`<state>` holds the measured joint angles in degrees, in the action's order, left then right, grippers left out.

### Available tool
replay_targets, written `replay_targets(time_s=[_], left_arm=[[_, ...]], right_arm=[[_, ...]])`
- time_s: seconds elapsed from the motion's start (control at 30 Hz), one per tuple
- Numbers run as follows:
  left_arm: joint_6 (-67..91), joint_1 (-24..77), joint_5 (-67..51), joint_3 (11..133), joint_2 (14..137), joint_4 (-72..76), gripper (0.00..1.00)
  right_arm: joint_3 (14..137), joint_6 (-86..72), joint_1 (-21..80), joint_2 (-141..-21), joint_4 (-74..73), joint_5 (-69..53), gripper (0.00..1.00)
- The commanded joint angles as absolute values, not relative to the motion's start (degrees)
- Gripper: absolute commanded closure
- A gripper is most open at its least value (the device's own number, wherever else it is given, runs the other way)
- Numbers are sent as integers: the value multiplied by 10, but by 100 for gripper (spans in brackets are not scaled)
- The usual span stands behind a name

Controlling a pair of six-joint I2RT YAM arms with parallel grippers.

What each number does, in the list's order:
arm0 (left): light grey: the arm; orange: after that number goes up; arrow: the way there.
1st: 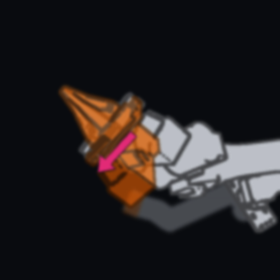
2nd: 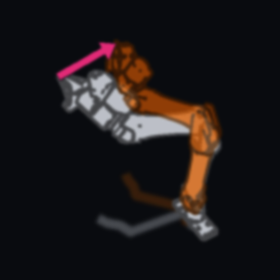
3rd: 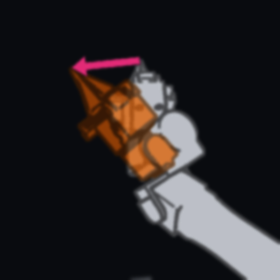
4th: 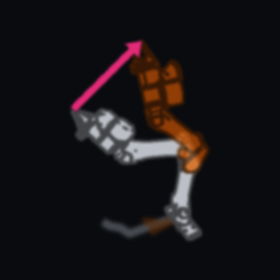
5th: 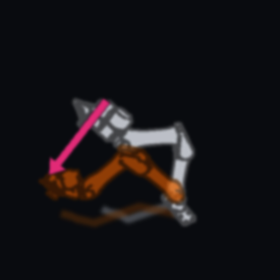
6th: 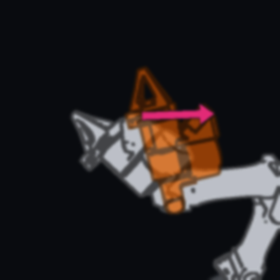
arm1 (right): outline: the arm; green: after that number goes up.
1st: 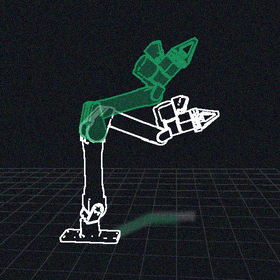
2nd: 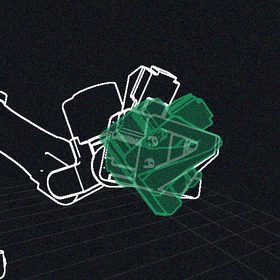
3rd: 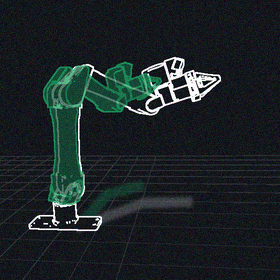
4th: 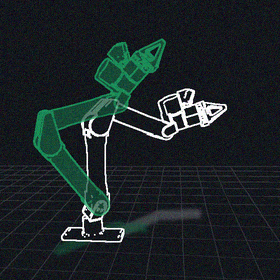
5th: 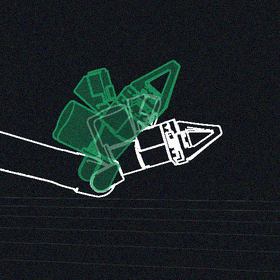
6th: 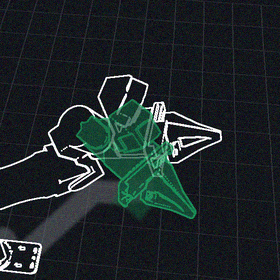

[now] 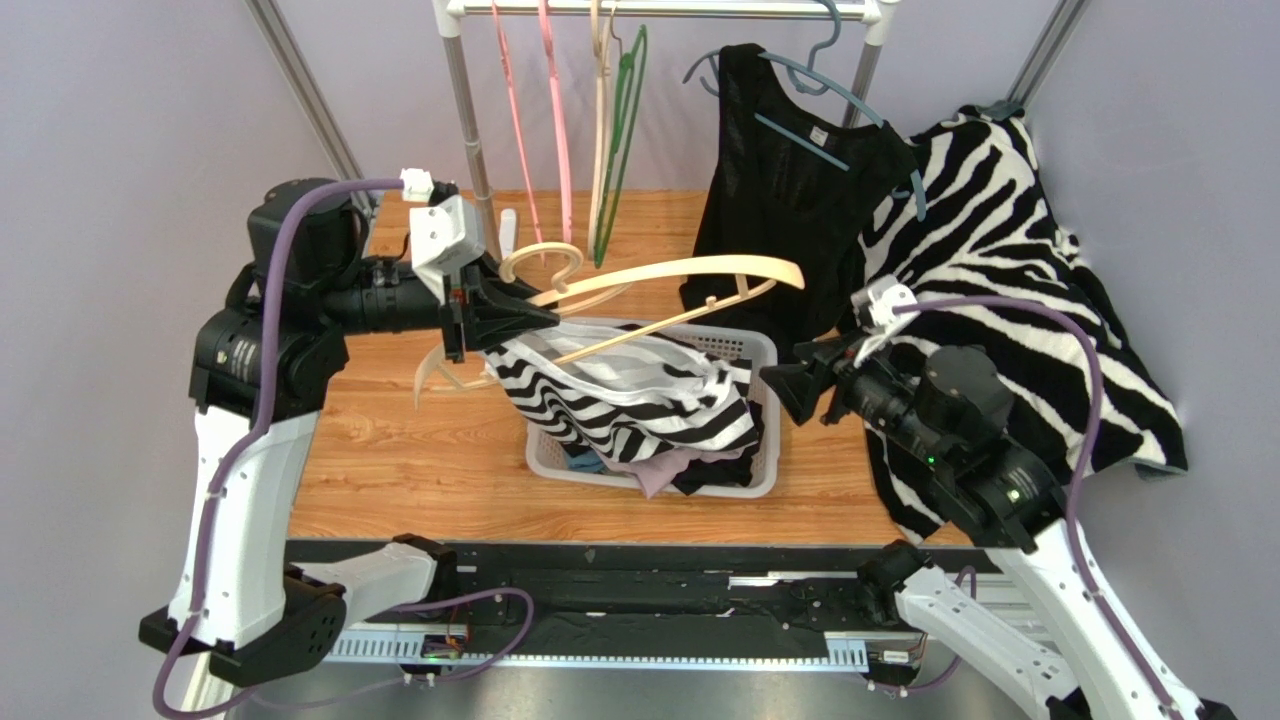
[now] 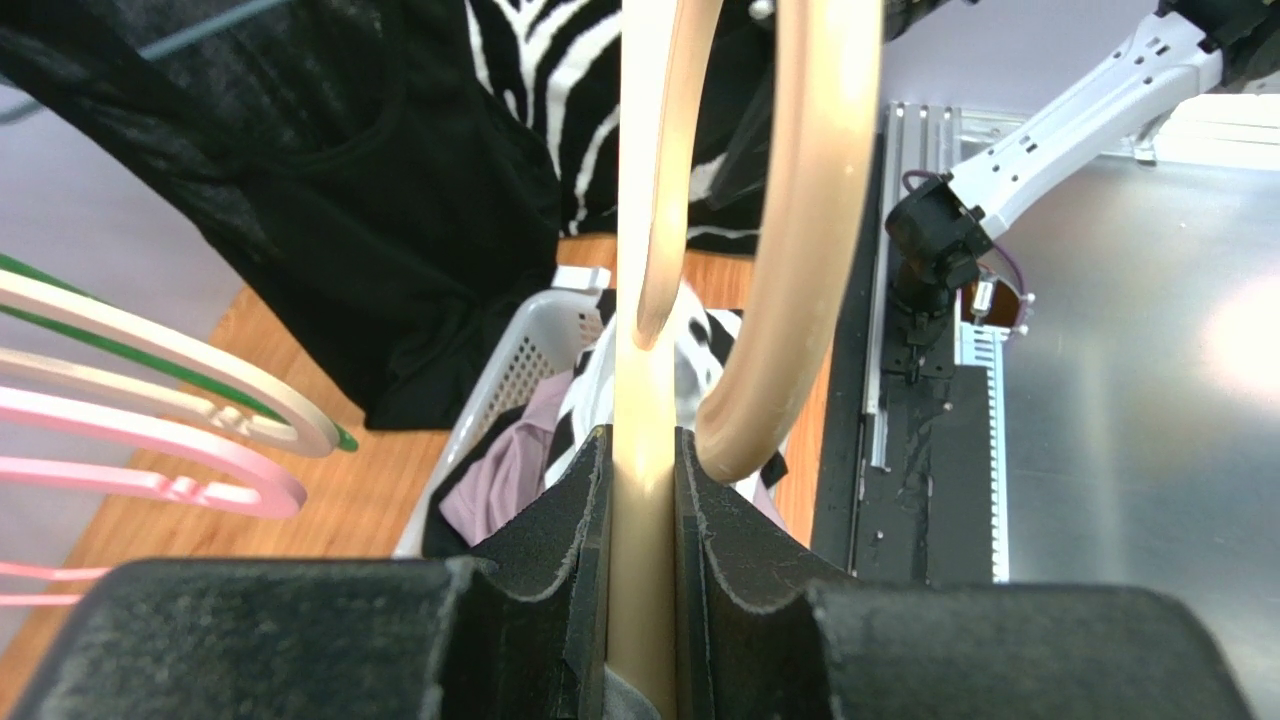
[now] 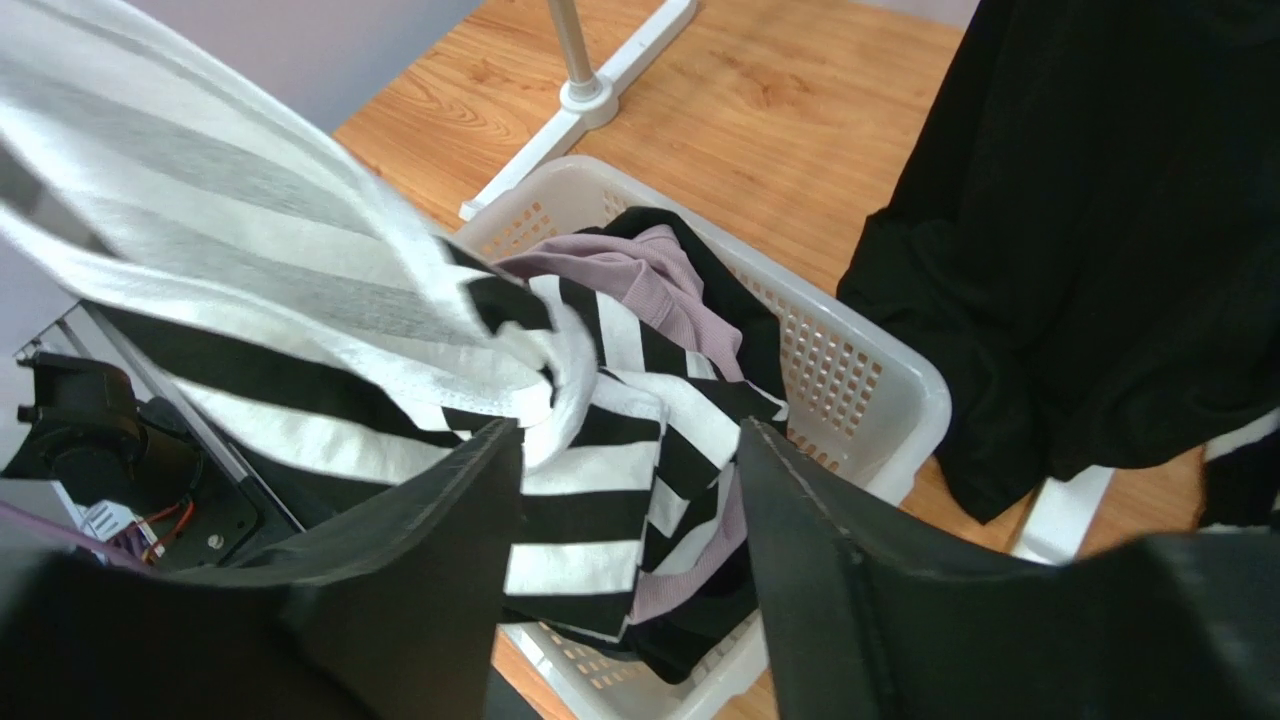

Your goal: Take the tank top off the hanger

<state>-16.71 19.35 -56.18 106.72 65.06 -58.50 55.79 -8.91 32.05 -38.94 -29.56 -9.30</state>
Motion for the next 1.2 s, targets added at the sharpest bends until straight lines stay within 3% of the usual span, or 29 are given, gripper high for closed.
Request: replay_targets(time_s=[0.0,0.33,0.97,1.17], left_arm=[[-156,197,-589,1078,663,-564,98],[-222,257,-591,1039,659,-633,98],[-317,303,-595,1010,660,-729,99],[-324,310,-590,1024,673,-730,100]], right_arm=[[575,-13,319,-326,-325,-120,36],[728,46,319,-355,-360,-213,34],[842,53,323,-497,-423,-504,40],[857,97,372,-536,-499,-484,42]])
